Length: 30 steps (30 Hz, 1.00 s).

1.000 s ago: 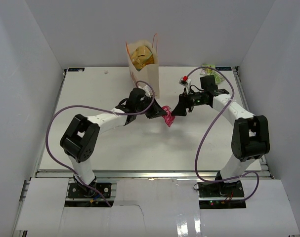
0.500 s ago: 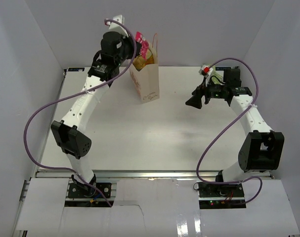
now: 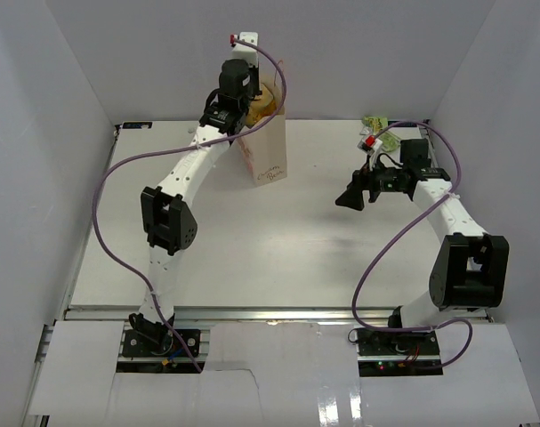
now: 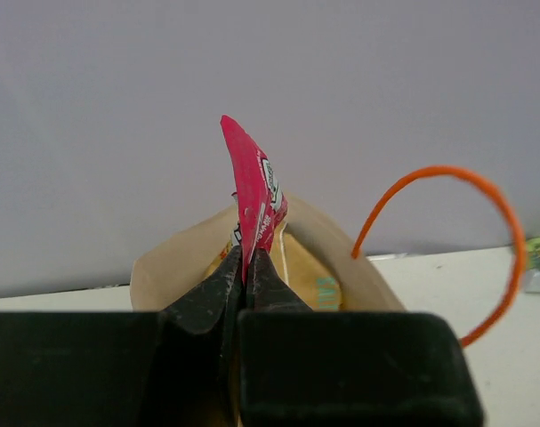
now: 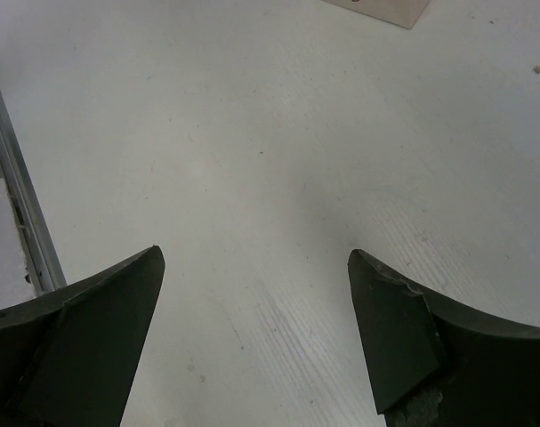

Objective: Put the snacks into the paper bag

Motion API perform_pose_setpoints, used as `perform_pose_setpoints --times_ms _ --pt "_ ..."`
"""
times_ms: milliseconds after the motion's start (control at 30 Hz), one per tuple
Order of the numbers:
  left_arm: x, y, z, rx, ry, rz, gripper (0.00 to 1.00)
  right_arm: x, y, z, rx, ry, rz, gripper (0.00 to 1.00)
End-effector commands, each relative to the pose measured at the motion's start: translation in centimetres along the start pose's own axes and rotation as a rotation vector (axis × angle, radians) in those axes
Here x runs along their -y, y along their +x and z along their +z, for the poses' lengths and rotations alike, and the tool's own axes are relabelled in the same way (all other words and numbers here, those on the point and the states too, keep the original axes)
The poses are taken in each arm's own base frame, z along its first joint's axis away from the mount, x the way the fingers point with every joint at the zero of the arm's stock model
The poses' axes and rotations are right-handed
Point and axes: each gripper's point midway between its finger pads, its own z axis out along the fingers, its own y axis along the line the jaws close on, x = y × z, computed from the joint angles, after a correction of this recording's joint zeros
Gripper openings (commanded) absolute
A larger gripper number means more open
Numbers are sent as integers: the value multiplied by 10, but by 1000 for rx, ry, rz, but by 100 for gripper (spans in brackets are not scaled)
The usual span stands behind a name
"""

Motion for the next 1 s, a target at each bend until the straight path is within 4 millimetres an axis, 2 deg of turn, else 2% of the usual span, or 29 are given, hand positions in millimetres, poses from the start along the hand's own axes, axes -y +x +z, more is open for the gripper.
perform_pose_setpoints --times_ms 0,167,233,433,467,667,733,767,900,967 --pt "-15 -53 -8 134 -54 88 0 -4 -11 -7 36 8 -41 90" --pt "-18 -31 -4 95 -62 185 0 -5 -7 -6 34 2 -30 90" --pt "-18 -26 -4 83 -57 210 0 3 -7 -12 43 26 -19 90" --pt "-19 -12 -6 46 -44 273 0 5 -5 -12 41 32 -8 90" --pt "-21 -2 -6 24 -48 296 0 6 -5 -13 43 34 -10 90" --pt "-30 0 -11 15 -76 335 1 10 -8 -15 43 48 -13 90" --pt "-30 -4 -12 23 -79 332 15 11 -10 -15 43 56 -15 90" --pt "-30 -6 -12 26 -78 332 30 15 -9 -16 37 72 -13 91" --pt "-30 -25 -16 62 -74 315 58 23 -8 -16 21 106 -2 91" --pt "-30 -36 -20 82 -72 302 64 26 -9 -16 18 118 1 91"
